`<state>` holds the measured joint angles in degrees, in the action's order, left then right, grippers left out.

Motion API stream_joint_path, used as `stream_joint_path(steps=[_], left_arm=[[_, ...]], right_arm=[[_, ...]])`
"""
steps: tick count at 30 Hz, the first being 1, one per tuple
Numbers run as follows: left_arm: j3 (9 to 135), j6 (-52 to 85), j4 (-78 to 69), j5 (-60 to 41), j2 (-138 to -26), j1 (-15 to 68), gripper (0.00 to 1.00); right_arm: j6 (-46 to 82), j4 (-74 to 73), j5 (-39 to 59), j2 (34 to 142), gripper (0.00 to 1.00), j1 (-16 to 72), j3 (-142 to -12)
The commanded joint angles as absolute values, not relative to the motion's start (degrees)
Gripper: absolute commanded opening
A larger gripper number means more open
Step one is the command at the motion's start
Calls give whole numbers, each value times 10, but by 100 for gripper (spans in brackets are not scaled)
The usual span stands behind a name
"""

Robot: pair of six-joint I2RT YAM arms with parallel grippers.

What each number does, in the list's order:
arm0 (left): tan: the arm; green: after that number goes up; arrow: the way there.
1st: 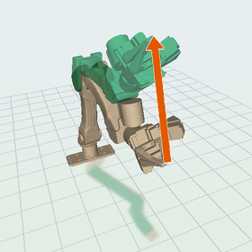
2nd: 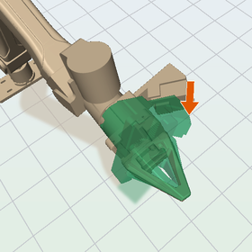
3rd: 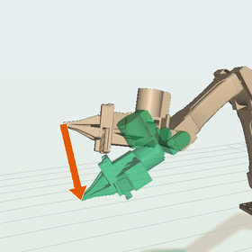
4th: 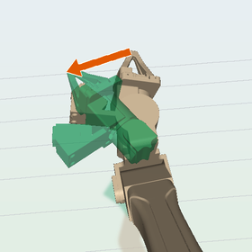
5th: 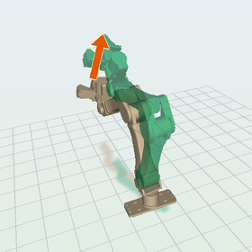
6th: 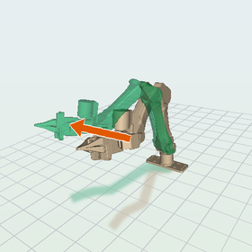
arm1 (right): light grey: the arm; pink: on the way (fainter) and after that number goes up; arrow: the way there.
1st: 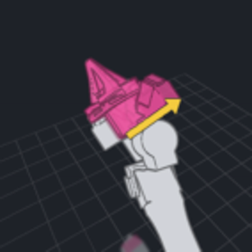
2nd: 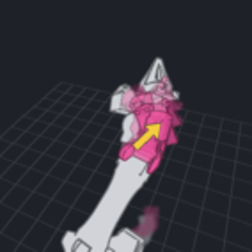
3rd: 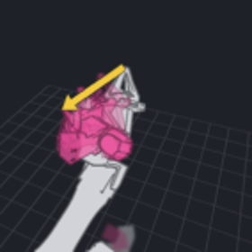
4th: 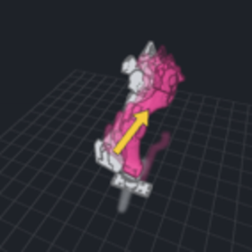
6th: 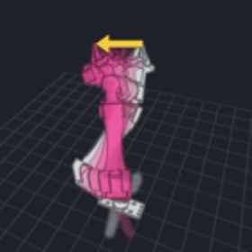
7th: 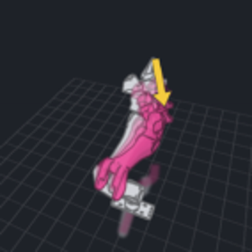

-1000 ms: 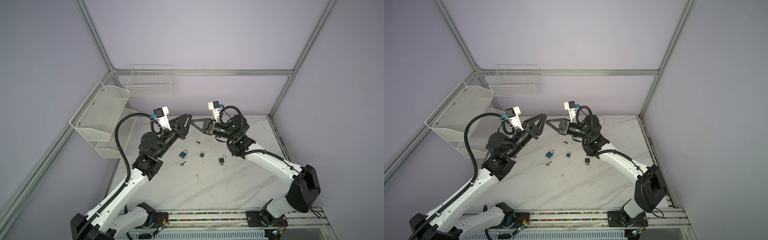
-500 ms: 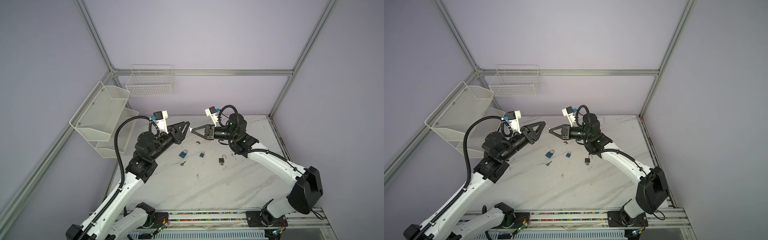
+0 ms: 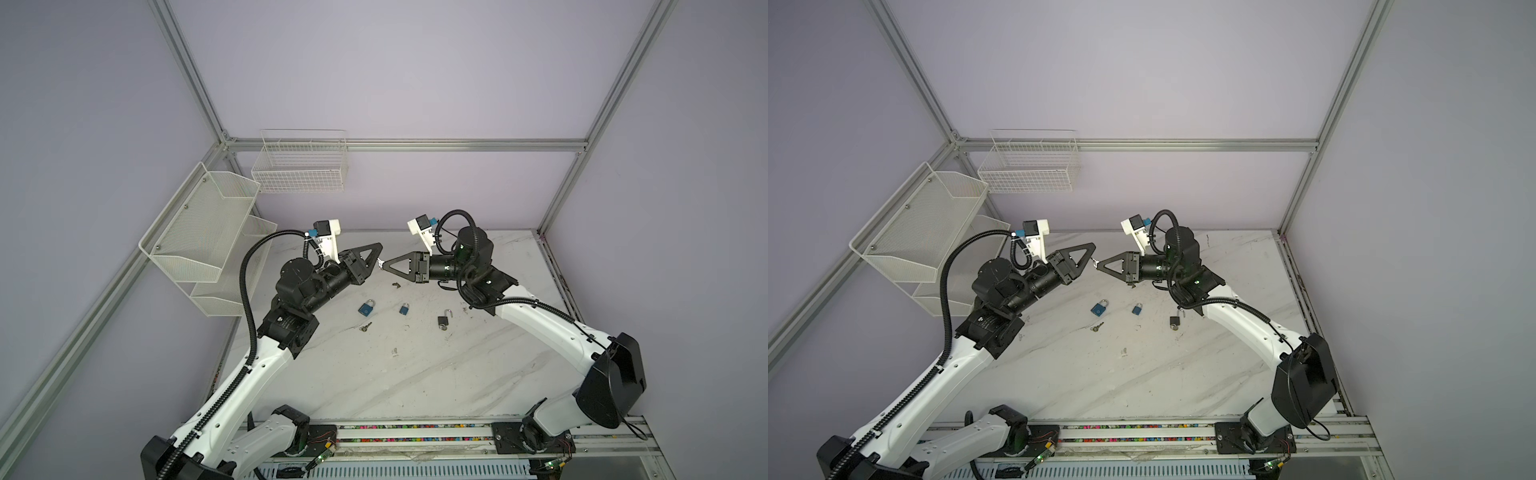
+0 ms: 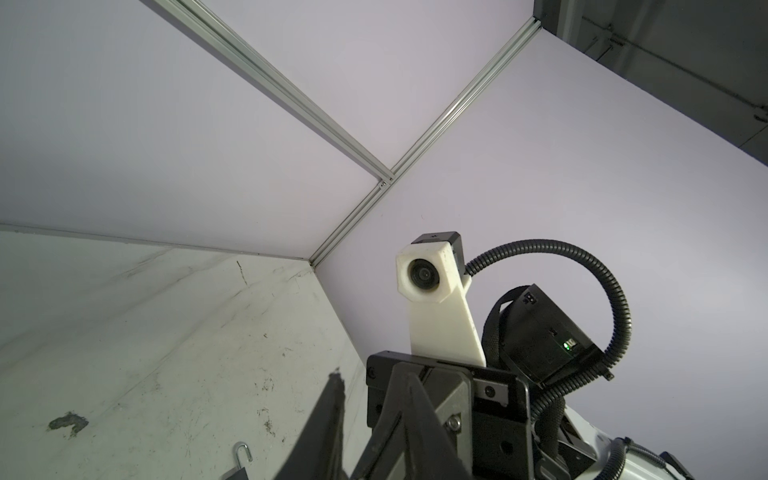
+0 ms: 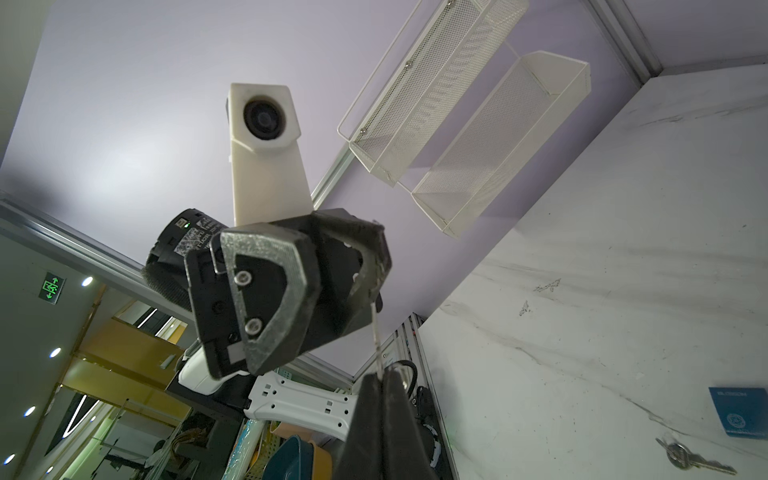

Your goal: Unlock with the key

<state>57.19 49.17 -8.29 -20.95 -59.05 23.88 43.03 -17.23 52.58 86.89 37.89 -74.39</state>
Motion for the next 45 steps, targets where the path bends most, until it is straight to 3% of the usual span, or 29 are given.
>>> stream_joint_path(steps=[1,26,40,45], left_arm=[[599,503,-118,-228,-590,235,21],[598,475,-67,-205,-590,232,20],[598,478,-78,-186,-577,232,25],[605,496,-91,-220,-595,232,19]], right_arm=[[432,-195,535,856,0,379,-760],[468,-239,540,851,0,379,-765],[448,-214,531,843,0,379,-760],[464,-242,535,852,0,380,-763]])
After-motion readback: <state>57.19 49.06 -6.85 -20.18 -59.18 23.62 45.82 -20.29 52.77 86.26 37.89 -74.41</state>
